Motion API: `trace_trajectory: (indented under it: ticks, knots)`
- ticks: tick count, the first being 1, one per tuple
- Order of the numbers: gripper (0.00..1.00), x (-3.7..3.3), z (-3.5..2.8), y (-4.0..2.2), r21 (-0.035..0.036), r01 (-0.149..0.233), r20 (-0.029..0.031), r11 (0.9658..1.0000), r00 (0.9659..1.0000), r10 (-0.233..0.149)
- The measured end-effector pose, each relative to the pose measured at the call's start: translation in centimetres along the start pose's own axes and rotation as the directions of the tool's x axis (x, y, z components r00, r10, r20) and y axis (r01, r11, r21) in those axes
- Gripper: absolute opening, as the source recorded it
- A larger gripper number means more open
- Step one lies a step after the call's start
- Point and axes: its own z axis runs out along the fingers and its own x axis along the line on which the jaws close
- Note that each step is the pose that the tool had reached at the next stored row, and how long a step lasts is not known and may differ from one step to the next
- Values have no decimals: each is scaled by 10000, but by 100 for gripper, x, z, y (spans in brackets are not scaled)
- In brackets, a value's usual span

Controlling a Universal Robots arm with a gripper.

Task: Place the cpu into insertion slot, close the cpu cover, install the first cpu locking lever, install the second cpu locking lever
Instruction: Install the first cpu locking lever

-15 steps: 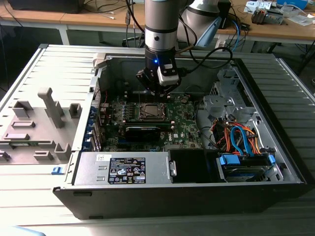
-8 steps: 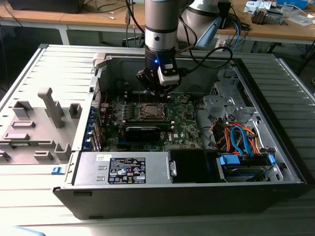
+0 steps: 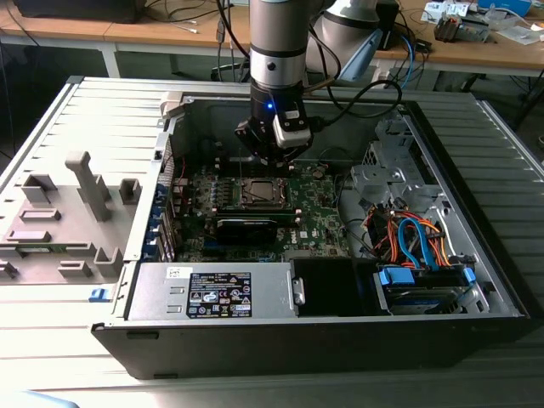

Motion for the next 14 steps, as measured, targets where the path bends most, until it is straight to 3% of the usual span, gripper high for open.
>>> trace_trajectory:
  ticks: [14]
  knots:
    - [11, 0, 0, 0, -14, 298, 13, 9996, 9996, -298]
